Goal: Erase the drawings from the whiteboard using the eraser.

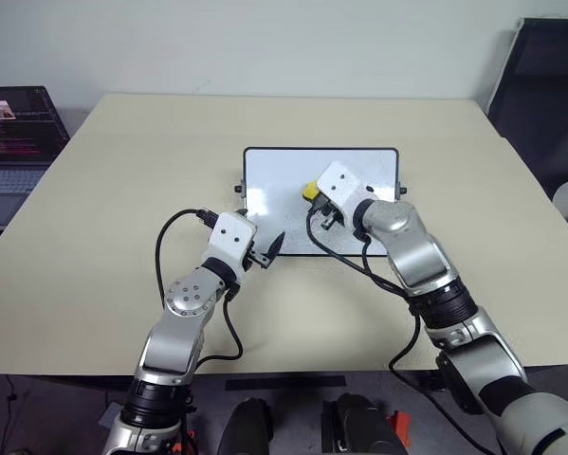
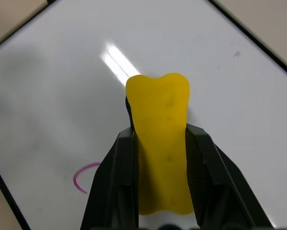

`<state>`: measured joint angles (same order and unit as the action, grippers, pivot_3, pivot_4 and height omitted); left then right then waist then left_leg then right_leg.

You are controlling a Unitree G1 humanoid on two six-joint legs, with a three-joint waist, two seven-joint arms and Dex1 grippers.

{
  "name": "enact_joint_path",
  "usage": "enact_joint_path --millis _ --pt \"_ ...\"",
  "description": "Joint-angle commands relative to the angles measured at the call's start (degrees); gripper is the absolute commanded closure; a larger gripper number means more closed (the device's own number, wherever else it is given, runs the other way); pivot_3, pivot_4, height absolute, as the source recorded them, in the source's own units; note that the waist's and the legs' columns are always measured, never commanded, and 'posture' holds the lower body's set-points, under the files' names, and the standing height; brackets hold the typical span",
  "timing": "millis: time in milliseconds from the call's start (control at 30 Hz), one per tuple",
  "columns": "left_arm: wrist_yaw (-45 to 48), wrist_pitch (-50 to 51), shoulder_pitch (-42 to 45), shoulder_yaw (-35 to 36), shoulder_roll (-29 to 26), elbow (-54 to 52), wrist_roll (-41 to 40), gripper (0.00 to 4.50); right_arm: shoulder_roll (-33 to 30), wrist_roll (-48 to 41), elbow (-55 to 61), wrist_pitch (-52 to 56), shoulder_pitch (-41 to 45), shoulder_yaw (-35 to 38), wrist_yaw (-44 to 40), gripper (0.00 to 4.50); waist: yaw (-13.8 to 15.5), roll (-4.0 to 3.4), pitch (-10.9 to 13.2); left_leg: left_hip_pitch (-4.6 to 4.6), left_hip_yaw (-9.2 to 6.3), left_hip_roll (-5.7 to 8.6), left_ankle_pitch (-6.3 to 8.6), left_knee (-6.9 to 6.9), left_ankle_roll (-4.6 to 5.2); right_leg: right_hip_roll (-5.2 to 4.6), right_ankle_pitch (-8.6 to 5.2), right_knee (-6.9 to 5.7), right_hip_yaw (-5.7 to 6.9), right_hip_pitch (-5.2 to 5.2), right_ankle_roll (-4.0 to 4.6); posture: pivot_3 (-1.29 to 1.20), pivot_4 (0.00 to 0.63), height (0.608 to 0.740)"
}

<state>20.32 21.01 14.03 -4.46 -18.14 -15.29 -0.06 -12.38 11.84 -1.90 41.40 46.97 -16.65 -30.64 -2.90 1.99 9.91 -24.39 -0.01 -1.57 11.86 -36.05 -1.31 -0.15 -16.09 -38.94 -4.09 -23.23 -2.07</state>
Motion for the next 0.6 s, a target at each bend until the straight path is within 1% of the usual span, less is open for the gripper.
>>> enact_joint_path --millis 33,200,367,467,600 --pt "0.44 -0.56 0.75 -0.03 -0.12 -2.54 -0.38 0.00 1.45 -4.63 8.63 10.99 1.71 4.53 -1.28 3.53 0.02 0.00 0.00 -0.01 -0.03 0.00 0.00 0.01 0.00 0.00 0.00 0.00 0.02 0.00 0.00 0.00 0.150 0.740" --pt "0.70 -0.27 0.03 0.36 -0.14 -3.01 -0.68 0.00 2.79 -10.79 18.64 28.84 0.71 10.91 -0.92 3.53 0.19 0.00 0.00 -0.05 -0.05 0.04 0.00 -0.03 0.00 -0.04 0.00 0.00 0.03 0.00 0.00 0.00 0.150 0.740" --pt "0.46 0.18 -1.56 0.86 0.26 -4.65 -1.39 0.00 6.42 -13.23 24.79 41.84 -0.94 18.16 3.61 3.53 0.14 -0.01 0.00 -0.05 -0.07 0.00 0.00 -0.02 0.00 -0.04 0.00 -0.01 0.04 0.00 0.01 0.00 0.150 0.740" --pt "0.54 0.46 -2.74 1.14 0.27 -5.83 -2.10 0.00 6.09 -13.58 27.05 45.27 -1.18 20.84 6.16 3.53 0.13 -0.01 0.01 -0.05 -0.04 0.02 0.00 -0.03 0.00 -0.04 0.00 0.00 0.02 -0.02 0.01 0.00 0.150 0.740" --pt "0.61 0.79 -3.40 0.58 0.33 -6.36 -2.45 0.00 5.57 -14.22 27.83 45.88 -1.88 22.15 9.00 3.53 0.08 -0.01 0.00 -0.05 -0.03 0.04 0.00 -0.03 0.00 -0.02 -0.01 0.00 0.02 -0.02 0.00 0.00 0.150 0.740"
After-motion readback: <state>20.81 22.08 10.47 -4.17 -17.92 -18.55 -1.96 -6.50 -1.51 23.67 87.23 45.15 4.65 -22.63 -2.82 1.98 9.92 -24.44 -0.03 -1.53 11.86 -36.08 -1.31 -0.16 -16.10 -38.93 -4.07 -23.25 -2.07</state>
